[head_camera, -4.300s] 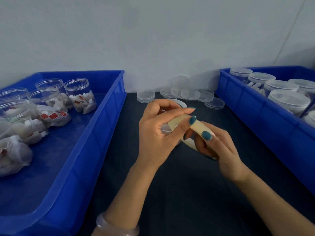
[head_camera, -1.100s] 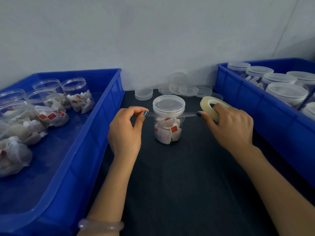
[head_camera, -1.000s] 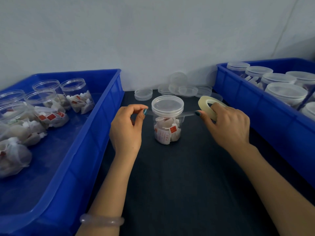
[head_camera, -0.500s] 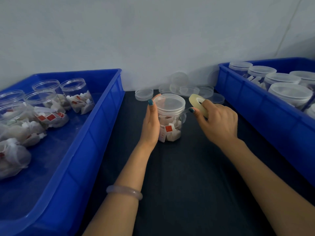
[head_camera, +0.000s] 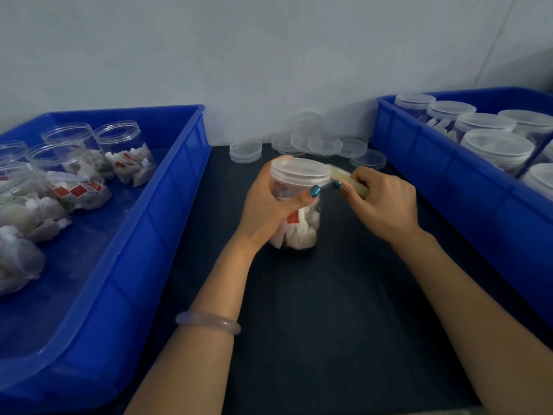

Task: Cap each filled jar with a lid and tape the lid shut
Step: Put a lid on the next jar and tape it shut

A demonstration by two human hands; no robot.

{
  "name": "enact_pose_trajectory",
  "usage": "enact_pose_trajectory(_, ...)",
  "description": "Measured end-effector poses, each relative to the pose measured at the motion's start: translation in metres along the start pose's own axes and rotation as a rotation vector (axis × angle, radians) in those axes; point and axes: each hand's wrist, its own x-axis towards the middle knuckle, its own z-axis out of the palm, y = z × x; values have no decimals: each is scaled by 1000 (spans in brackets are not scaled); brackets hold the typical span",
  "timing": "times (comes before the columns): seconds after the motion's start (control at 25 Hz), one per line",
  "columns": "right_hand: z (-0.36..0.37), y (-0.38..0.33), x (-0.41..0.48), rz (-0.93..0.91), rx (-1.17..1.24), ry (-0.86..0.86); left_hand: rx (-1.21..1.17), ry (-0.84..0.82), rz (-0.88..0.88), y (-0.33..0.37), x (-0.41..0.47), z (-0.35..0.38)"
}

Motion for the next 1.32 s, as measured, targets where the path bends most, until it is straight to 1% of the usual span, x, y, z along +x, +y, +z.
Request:
enact_pose_trajectory(0.12,-8,-2,3,27,98,-101,-107,-59,-35,6,-1,-7)
enact_pose_trajectory(0.24,-11,-1,6,23,192,-262,-103,-115,-97,10,-3,-16)
enact_pose_trajectory(0.32,-10,-3,4,45,370,-378,-132,-138,-161,12,-6,-18)
enact_pose_trajectory(0.44,-10,-11,3,126,677,-583,-242,-133,-216,13,-7,-23)
enact_pose_trajectory(0.48,-10,-13,3,149,720,-611,-273,-141,-226,13,-8,-24)
enact_pose_trajectory(0.52,-10,-13,3,163,706,-605,-295,-156,-232,14,-8,-25)
enact_pose_trajectory(0.64,-13,-12,4,158,529,-496,-320,-219,-230,15,-11,-24)
enact_pose_trajectory(0.8,-13,-12,3,190,493,-408,-422,-267,-330,18,-13,-20)
enact_pose_trajectory(0.88,-13,-11,3,172,509,-422,-447,-278,-327,15,-13,-20)
enact_pose_trajectory(1.04,-20,-7,2,43,528,-543,-485,-297,-346,10,-13,-19)
enact_pose_trajectory(1.12,-24,-7,2,4,499,-557,-439,-261,-331,5,-11,-17)
enact_pose_trajectory(1.24,-27,-14,1,14,427,-526,-261,-182,-322,5,-9,-14)
enact_pose_trajectory(1.32,-26,-16,-1,28,407,-500,-90,-110,-196,8,-8,-12)
